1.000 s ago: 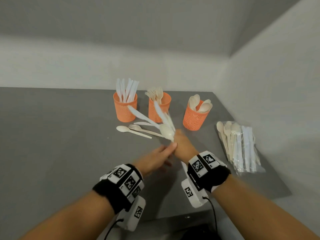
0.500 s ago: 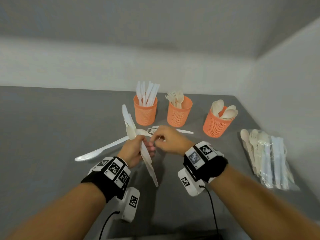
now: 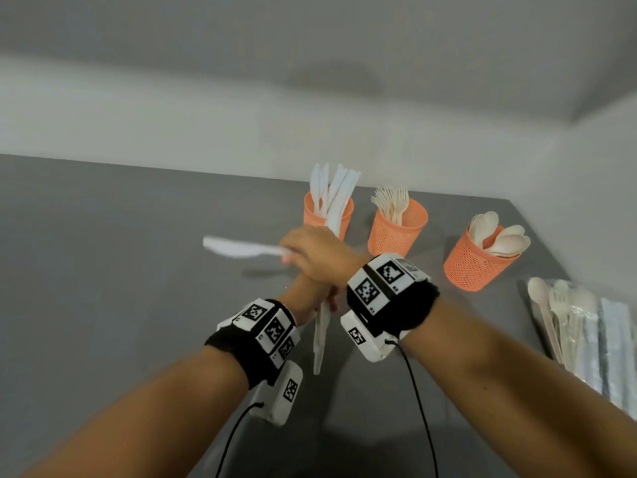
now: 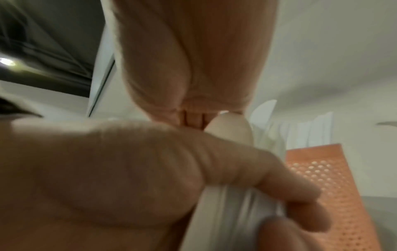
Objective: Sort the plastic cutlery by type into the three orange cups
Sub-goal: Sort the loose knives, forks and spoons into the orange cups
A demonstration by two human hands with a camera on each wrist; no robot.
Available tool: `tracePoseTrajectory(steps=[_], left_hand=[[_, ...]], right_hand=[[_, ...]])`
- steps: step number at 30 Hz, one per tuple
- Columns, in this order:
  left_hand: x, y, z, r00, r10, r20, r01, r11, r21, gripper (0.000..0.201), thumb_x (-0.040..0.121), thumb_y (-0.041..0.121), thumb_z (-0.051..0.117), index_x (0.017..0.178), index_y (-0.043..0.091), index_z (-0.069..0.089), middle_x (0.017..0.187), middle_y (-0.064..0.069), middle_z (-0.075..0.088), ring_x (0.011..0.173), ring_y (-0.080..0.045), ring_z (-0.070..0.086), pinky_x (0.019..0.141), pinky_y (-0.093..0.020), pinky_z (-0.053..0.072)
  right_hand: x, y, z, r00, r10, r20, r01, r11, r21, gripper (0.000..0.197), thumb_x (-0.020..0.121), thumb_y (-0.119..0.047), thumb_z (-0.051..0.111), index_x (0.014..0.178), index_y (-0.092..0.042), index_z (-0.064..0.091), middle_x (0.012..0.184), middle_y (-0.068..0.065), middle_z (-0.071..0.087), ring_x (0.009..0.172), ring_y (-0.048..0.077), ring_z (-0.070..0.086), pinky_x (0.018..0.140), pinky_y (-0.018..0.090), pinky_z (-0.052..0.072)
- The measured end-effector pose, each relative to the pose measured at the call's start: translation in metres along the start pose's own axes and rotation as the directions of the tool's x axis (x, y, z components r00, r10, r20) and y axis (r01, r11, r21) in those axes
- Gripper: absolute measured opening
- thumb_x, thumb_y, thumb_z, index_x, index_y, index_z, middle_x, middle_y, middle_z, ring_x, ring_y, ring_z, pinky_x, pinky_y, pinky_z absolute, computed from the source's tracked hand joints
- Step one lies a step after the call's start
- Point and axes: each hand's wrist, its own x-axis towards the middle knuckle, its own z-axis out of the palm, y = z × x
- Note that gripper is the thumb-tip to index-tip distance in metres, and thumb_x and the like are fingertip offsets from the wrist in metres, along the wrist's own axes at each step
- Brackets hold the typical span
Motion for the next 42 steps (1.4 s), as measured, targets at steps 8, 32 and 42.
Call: tracePoseTrajectory(steps=[8,32,42], left_hand=[[0.021,0.022,-0.030,0.976,0.114,-0.186,-0.177,0.912,-0.370,0.023,0.091,0.031,0.053,0.075,0.015,0.051,0.045,0.009,0.039,0.039,-0.004,0.033,0.043,-0.017,0.032],[0.019,0.016,-0.052,0.984,-0.144,-0.105,0.092,0.916,-0.390,0.015,0.091,0.001,0.045,0.078,0.010,0.046,0.047,0.000,0.038,0.036,-0.009,0.037,0.044,-0.023,0.046],[0.014,0.004,-0.035,0.982,-0.155,-0.104,0.107,0.924,-0.367,0.023,0.090,0.003,0.049,0.069,0.010,0.044,0.045,-0.001,0.039,0.035,-0.010,0.039,0.042,-0.023,0.045]], right_hand=[[-0.021,0.031,-0.012,0.871,0.374,-0.319,-0.126,0.797,0.590,0.019,0.097,-0.012,0.038,0.087,-0.019,0.051,0.069,0.001,0.057,0.066,0.015,0.055,0.074,0.039,0.050],[-0.045,0.100,0.054,0.784,0.566,0.254,-0.552,0.823,-0.132,0.033,0.087,-0.027,0.056,0.110,-0.004,0.053,0.107,0.013,0.061,0.091,0.029,0.058,0.077,0.035,0.044],[-0.070,0.074,0.066,0.801,0.564,0.200,-0.537,0.826,-0.172,0.030,0.092,-0.005,0.040,0.120,0.006,0.043,0.127,0.025,0.050,0.115,0.036,0.051,0.090,0.039,0.040]])
